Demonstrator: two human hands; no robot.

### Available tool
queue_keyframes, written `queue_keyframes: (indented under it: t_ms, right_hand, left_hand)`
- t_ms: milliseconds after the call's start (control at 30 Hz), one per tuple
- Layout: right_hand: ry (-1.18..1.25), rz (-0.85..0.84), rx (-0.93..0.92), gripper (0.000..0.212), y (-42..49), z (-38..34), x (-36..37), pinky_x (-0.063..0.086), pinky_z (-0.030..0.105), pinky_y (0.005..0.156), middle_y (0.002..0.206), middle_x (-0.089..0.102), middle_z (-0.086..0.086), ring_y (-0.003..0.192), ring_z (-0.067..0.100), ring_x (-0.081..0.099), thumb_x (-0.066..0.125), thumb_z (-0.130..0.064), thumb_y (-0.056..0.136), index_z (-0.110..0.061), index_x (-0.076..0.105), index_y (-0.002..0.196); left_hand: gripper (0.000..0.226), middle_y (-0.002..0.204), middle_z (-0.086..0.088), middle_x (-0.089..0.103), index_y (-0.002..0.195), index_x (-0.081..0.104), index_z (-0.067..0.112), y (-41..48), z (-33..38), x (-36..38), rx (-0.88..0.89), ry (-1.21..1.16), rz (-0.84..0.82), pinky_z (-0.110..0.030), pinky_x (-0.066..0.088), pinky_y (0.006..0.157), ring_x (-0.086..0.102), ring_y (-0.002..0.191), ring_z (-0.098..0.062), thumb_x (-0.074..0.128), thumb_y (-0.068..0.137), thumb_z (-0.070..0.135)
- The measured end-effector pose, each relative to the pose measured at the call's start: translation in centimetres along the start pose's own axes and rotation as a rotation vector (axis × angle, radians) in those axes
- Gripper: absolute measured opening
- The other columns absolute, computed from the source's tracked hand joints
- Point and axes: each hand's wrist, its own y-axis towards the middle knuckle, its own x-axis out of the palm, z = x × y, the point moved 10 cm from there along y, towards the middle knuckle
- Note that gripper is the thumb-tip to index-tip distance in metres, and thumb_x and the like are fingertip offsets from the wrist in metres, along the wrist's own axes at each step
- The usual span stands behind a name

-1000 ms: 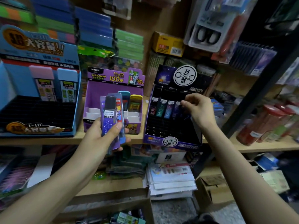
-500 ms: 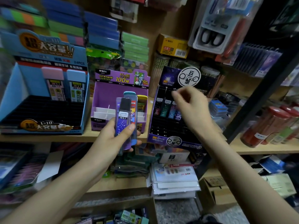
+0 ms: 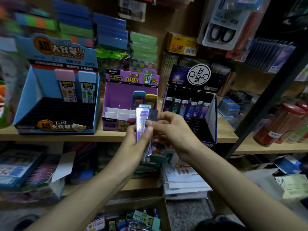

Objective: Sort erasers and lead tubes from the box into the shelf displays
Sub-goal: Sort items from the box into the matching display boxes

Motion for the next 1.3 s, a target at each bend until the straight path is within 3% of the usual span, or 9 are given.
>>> queue_keyframes:
  t_ms: [167,367,433,533,733,867,1000,1200,1300]
  right_hand:
    - [-0.007,0.007,0.013,0.015,0.1,-0.6,-2.4,0.044,0.023,0.045,0.069,0.063,0.007,0.053,0.018,0.051,0.068,-0.011,0.083,-0.005,0.059,0.094]
    - [0.075,0.246,-0.201,0.015,1.2,-6.0,-11.3,0.046,0.018,0.048,0.066,0.067,-0.001,0.049,0.006,0.058,0.068,-0.010,0.083,-0.015,0.056,0.077]
    - [-0.072,0.427,-0.322,0.013,0.8,-7.9,-15.3,0.049,0.019,0.051,0.064,0.064,-0.003,0.053,0.007,0.061,0.071,-0.010,0.081,-0.015,0.058,0.080]
    - [-0.486,0.646,-0.438,0.016,0.2,-9.2,-18.4,0.054,0.025,0.067,0.083,0.065,0.000,0.075,0.012,0.063,0.072,-0.015,0.082,-0.013,0.061,0.094]
    - [-0.699,0.497,-0.413,0.021,2.2,-6.7,-17.2,0.055,0.041,0.084,0.104,0.066,0.011,0.094,0.023,0.064,0.062,-0.006,0.088,-0.004,0.062,0.109]
    - [-0.597,0.412,-0.381,0.020,3.1,-6.0,-17.2,0.058,0.032,0.078,0.106,0.066,0.015,0.096,0.025,0.065,0.059,-0.003,0.089,-0.003,0.062,0.109]
    - [-0.627,0.471,-0.282,0.018,4.0,-4.7,-18.2,0.055,0.047,0.084,0.103,0.067,0.016,0.094,0.029,0.065,0.058,-0.008,0.091,0.001,0.062,0.106]
    - [-0.978,0.569,-0.280,0.023,4.9,-5.5,-17.1,0.052,0.040,0.078,0.087,0.070,0.019,0.085,0.031,0.065,0.061,-0.017,0.090,0.004,0.069,0.089]
    - [-1.057,0.574,-0.186,0.030,4.9,-5.5,-17.1,0.052,0.043,0.077,0.083,0.069,0.023,0.083,0.035,0.065,0.061,-0.022,0.090,0.007,0.069,0.085]
  left_hand:
    - [0.013,0.080,0.006,0.069,0.108,0.049,0.028,0.5,-0.2,1.2,-0.013,-0.108,0.021,-0.018,0.046,0.046,0.063,0.058,-0.005,0.041,0.098,0.030]
    - [0.013,0.074,0.012,0.071,0.098,0.049,0.032,1.4,0.0,0.6,0.020,-0.140,0.034,-0.016,0.044,0.043,0.065,0.060,-0.003,0.039,0.099,0.024]
    - [0.013,0.076,0.012,0.072,0.098,0.050,0.032,1.7,0.2,-0.1,0.038,-0.118,0.052,-0.017,0.045,0.044,0.066,0.063,-0.004,0.040,0.099,0.025]
    - [0.012,0.077,0.010,0.072,0.098,0.051,0.032,1.8,0.7,-0.7,0.084,-0.082,0.086,-0.016,0.045,0.044,0.067,0.063,-0.006,0.042,0.098,0.025]
    - [0.010,0.077,0.008,0.072,0.101,0.052,0.032,1.4,1.0,-0.6,0.117,-0.029,0.077,-0.014,0.046,0.048,0.067,0.061,-0.007,0.044,0.096,0.029]
    - [0.018,0.073,0.006,0.072,0.100,0.056,0.028,1.1,1.4,-0.4,0.124,-0.002,0.057,-0.012,0.046,0.050,0.064,0.055,-0.007,0.048,0.087,0.038]
    - [0.017,0.069,0.006,0.069,0.097,0.060,0.028,0.7,2.1,-0.4,0.157,0.031,0.056,-0.013,0.047,0.051,0.060,0.053,-0.005,0.049,0.086,0.036]
    - [0.018,0.070,0.010,0.067,0.100,0.062,0.028,0.4,2.5,-0.9,0.173,0.065,0.065,-0.012,0.046,0.051,0.058,0.055,-0.001,0.054,0.084,0.033]
    - [0.013,0.068,0.006,0.066,0.098,0.063,0.029,0.4,2.7,-1.2,0.186,0.095,0.062,-0.013,0.046,0.049,0.054,0.052,-0.004,0.057,0.086,0.026]
